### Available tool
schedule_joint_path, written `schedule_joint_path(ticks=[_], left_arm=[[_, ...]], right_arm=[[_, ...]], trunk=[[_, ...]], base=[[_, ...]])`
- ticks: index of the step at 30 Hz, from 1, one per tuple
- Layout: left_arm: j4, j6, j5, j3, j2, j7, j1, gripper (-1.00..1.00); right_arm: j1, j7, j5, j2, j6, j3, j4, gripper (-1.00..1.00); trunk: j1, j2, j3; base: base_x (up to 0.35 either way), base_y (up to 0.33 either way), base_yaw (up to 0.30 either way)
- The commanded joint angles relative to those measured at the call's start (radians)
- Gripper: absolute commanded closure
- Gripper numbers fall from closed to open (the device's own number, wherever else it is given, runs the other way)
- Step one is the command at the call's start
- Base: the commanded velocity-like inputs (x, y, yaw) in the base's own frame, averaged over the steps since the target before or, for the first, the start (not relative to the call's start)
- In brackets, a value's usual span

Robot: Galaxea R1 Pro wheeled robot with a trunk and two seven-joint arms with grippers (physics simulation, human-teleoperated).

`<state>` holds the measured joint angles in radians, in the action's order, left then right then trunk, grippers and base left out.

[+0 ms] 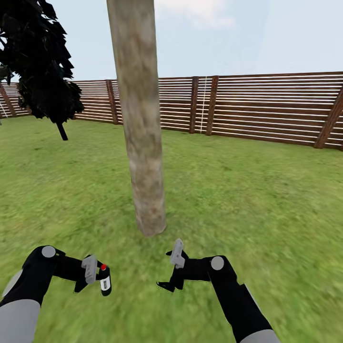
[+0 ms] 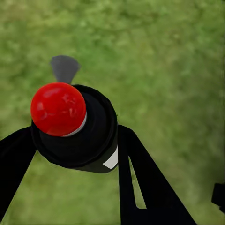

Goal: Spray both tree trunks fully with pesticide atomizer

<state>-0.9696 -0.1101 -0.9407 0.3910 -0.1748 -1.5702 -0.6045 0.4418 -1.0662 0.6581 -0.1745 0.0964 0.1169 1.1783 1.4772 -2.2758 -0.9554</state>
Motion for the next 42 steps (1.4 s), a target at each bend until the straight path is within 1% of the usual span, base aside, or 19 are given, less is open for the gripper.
schedule_joint_path(ticks=[1,8,10,12,13,15,18,20,23,24,25,26,30,31,33,35,38,42], left_arm=[[0.0,0.0,-0.001,0.0,0.0,-0.001,0.0,1.0],[-0.001,-0.001,-0.001,-0.004,0.001,-0.001,0.008,1.0],[-0.001,-0.002,-0.001,-0.024,0.0,-0.001,0.01,1.0],[-0.001,-0.002,-0.001,-0.054,0.0,-0.001,0.011,1.0],[-0.001,-0.002,-0.001,-0.066,0.001,-0.001,0.011,1.0],[-0.001,-0.002,-0.001,-0.076,0.001,-0.001,0.011,1.0],[-0.001,-0.002,-0.001,-0.08,0.002,-0.001,0.011,1.0],[-0.001,-0.002,-0.001,-0.117,0.002,-0.001,0.011,1.0],[0.001,0.001,0.0,-0.197,0.008,-0.001,0.011,1.0],[0.005,0.002,0.0,-0.216,0.011,-0.001,0.011,1.0],[0.007,0.002,0.0,-0.221,0.014,-0.001,0.011,1.0],[0.01,0.003,-0.001,-0.226,0.023,-0.001,0.011,1.0],[0.003,0.004,-0.006,-0.234,0.068,-0.001,0.011,1.0],[0.002,0.004,-0.008,-0.242,0.077,-0.001,0.011,1.0],[0.001,0.006,-0.008,-0.264,0.086,-0.001,0.011,1.0],[0.0,0.009,-0.007,-0.275,0.095,-0.001,0.011,1.0],[-0.001,0.009,-0.009,-0.277,0.122,-0.001,0.011,1.0],[-0.001,0.013,-0.007,-0.277,0.139,-0.001,0.011,1.0]], right_arm=[[0.0,0.0,0.0,0.0,0.0,-0.001,0.001,-1.0],[0.0,0.0,0.0,0.0,0.001,0.0,-0.001,-1.0],[0.0,-0.001,-0.001,0.0,0.0,0.002,-0.003,-1.0],[0.0,-0.001,-0.001,0.0,0.0,0.004,-0.003,-1.0],[0.0,-0.001,-0.001,0.0,0.0,0.004,-0.003,1.0],[0.0,-0.001,0.0,0.0,0.0,0.004,-0.003,1.0],[0.0,-0.003,0.0,0.0,0.001,0.005,-0.003,1.0],[0.0,-0.003,0.0,0.0,0.002,0.012,-0.004,1.0],[0.0,-0.002,0.0,0.0,0.003,0.077,-0.006,1.0],[0.0,-0.002,0.0,0.0,0.003,0.094,-0.007,1.0],[0.0,-0.002,0.0,0.0,0.003,0.098,-0.008,1.0],[0.0,-0.002,0.0,0.0,0.003,0.102,-0.008,1.0],[0.0,-0.001,0.0,0.0,0.003,0.106,-0.008,1.0],[0.0,-0.001,0.0,0.0,0.003,0.106,-0.008,1.0],[0.0,-0.001,0.0,0.0,0.003,0.107,-0.008,1.0],[0.001,-0.001,0.0,0.0,0.003,0.106,-0.008,1.0],[0.0,-0.001,-0.001,0.0,0.003,0.106,-0.008,1.0],[0.0,-0.001,-0.001,0.0,0.003,0.106,-0.006,1.0]], trunk=[[0.0,0.0,0.0],[0.0,0.0,0.0],[0.0,0.0,0.0],[0.0,0.0,0.0],[0.0,0.0,0.0],[0.0,0.0,0.0],[0.0,0.0,0.0],[0.0,0.0,0.0],[0.0,0.0,0.0],[0.0,0.0,0.0],[0.0,0.0,0.0],[0.0,0.0,0.0],[0.0,0.0,0.0],[0.0,0.0,0.0],[0.0,0.0,0.0],[0.0,0.0,0.0],[0.0,0.0,0.0],[0.0,0.0,0.0]], base=[[0.303,-0.105,0.0],[0.283,-0.065,0.0],[0.08,-0.006,0.0],[0.024,-0.002,0.0],[0.008,-0.001,0.0],[0.003,0.0,0.0],[0.0,0.0,0.0],[0.0,0.0,0.0],[0.0,0.0,0.0],[0.0,0.0,0.0],[0.0,0.0,0.0],[0.0,0.0,0.0],[0.0,0.0,0.0],[0.0,0.0,0.0],[0.0,0.0,0.0],[0.0,0.0,0.0],[0.0,0.0,0.0],[0.0,0.0,0.0]])
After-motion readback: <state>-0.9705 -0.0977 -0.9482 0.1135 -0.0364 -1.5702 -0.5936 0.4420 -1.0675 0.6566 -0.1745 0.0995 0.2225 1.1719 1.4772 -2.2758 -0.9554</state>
